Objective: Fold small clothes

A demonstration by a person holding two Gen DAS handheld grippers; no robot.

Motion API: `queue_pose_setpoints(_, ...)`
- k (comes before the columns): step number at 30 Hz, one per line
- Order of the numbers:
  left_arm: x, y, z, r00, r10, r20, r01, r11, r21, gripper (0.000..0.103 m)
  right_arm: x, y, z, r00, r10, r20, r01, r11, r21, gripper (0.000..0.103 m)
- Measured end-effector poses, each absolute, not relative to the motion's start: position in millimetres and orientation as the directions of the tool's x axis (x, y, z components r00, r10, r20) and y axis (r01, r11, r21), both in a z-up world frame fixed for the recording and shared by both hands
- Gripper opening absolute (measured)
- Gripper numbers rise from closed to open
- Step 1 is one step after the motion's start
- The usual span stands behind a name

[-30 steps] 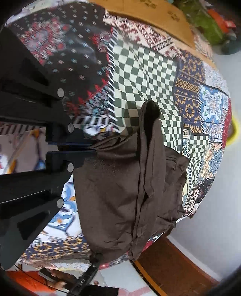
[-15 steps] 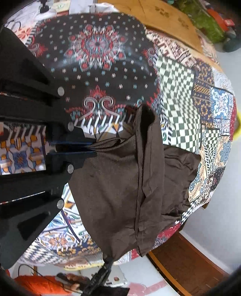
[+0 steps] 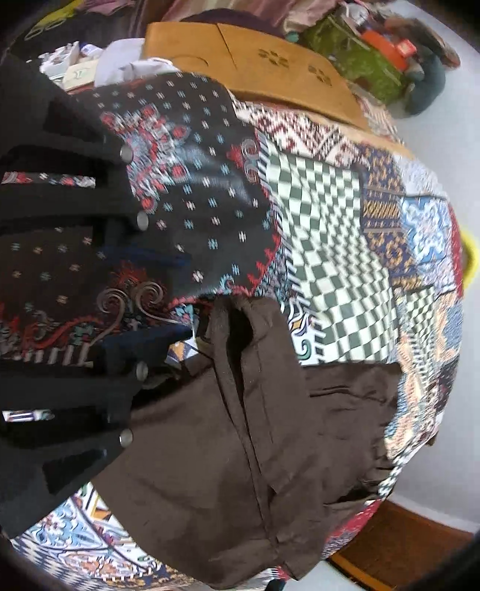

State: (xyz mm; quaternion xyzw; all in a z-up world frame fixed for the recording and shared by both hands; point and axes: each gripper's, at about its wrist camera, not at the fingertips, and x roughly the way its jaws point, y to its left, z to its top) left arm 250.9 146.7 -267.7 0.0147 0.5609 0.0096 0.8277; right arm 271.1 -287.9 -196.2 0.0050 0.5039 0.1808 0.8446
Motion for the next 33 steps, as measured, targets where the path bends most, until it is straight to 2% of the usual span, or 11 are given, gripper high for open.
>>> queue_pose_setpoints(5,273,143,-265,0.386,0.043,-0.921,0.029,0.998,0.058,0.035,285,-267,-202,0.409,0.314,-0.857,-0.386,0.91,0.149,0.067)
queue_pose_setpoints(7,285,145,-255,0.412,0.053,-0.91,0.016,0.998,0.065,0.038,293,-257,-194,0.414,0.335,-0.846,-0.417,0.896,0.15,0.067)
queue_pose_setpoints(10,308,152,-237,0.464,0.134,-0.876,-0.063,0.991,0.118,0.047,310,-243,-178,0.449,0.359,-0.818,-0.446,0.883,0.143,0.067)
queue_pose_setpoints(13,323,165,-228,0.466,0.163,-0.869,-0.14,0.984,0.11,0.047,328,-241,-164,0.49,0.366,-0.791,-0.413,0.897,0.159,0.067)
queue_pose_setpoints(17,320,184,-217,0.493,0.092,-0.865,-0.19,0.982,-0.003,0.047,330,-249,-144,0.526,0.394,-0.753,-0.399,0.897,0.191,0.067)
queue_pose_setpoints(22,296,176,-230,0.461,0.076,-0.884,-0.1,0.994,0.034,0.05,303,-246,-147,0.466,0.409,-0.785,-0.473,0.865,0.17,0.067)
queue_pose_setpoints(25,284,166,-243,0.456,0.036,-0.889,-0.037,0.999,0.021,0.06,281,-233,-166,0.425,0.38,-0.822,-0.526,0.842,0.117,0.067)
queue_pose_setpoints(28,289,156,-253,0.442,0.013,-0.897,0.012,1.0,0.02,0.06,270,-220,-182,0.392,0.352,-0.85,-0.565,0.821,0.08,0.067)
queue_pose_setpoints(33,317,154,-260,0.447,-0.14,-0.883,0.057,0.99,-0.128,0.06,268,-217,-188,0.381,0.307,-0.872,-0.596,0.802,0.022,0.067)
